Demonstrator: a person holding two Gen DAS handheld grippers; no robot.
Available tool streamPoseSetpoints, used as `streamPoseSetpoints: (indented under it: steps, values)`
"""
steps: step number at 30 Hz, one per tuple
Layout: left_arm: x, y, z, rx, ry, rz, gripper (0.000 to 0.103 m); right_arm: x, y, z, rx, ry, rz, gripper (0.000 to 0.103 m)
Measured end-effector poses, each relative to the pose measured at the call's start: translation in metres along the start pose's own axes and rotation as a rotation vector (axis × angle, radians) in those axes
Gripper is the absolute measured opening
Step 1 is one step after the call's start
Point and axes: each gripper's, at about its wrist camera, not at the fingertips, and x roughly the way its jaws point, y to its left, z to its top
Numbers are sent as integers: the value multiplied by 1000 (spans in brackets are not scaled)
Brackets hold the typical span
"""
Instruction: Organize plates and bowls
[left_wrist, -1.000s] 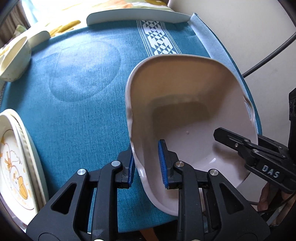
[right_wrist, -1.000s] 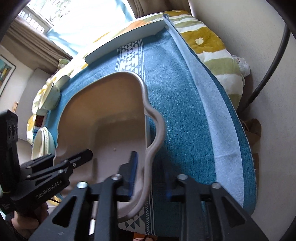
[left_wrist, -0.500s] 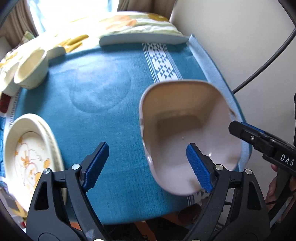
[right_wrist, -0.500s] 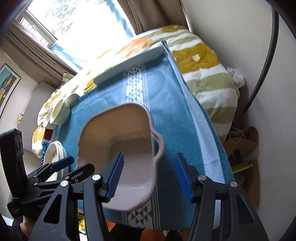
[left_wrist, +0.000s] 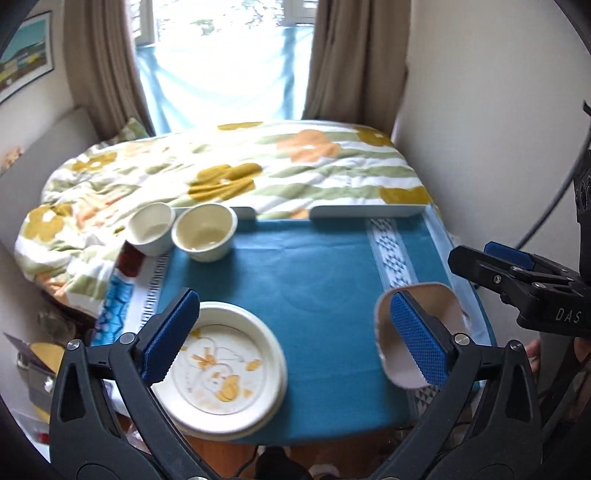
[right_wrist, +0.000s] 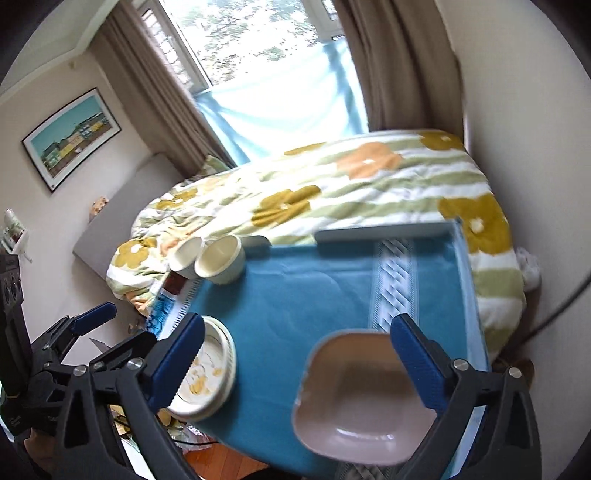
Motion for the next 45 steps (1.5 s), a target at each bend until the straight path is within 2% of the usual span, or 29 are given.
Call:
streamPoseSetpoints:
  steps: [4, 9, 14, 22, 26, 28, 29, 31, 33, 35, 38, 40, 42, 43, 45]
  values:
    - [2, 37, 12, -53, 1, 28, 103, 28, 26, 22, -38, 22, 31, 100]
    - [17, 80, 26, -89, 15, 62, 103, 71, 59, 43, -108, 81, 25, 100]
    - [52, 118, 41, -115, 55, 61, 103, 124, 83, 61, -118, 138, 36, 100]
    - [132, 174, 62, -166, 150, 15, 102, 210, 100, 83, -62, 222, 11, 100]
    - [174, 201, 65, -231, 201, -39, 101, 254, 102, 86, -32, 291, -11, 100]
    - [194, 210, 65, -268, 232, -74, 92, 272, 100, 85, -10, 315, -8, 99]
    - [205, 215, 63, -287, 254, -91, 87, 280, 100, 84, -4, 326, -9, 96]
    - [226, 220, 59, -323, 300, -124, 71, 297, 101, 82, -2, 359, -13, 79]
    - [244, 225, 55, -357, 334, -155, 61, 311, 102, 77, 0, 398, -8, 65]
    - [260, 227, 52, -375, 361, -177, 52, 324, 103, 72, 9, 431, -2, 58]
    - [276, 228, 50, -388, 385, -187, 43, 338, 103, 67, 20, 457, 4, 47]
    - [283, 230, 50, -394, 396, -190, 36, 345, 102, 64, 27, 472, 6, 33]
    - [290, 233, 49, -395, 406, -181, 30, 351, 103, 63, 34, 484, 7, 28]
    - [291, 234, 48, -391, 410, -167, 22, 352, 102, 62, 38, 485, 4, 23]
    - [293, 237, 46, -390, 420, -152, 14, 354, 102, 61, 45, 483, 19, 17]
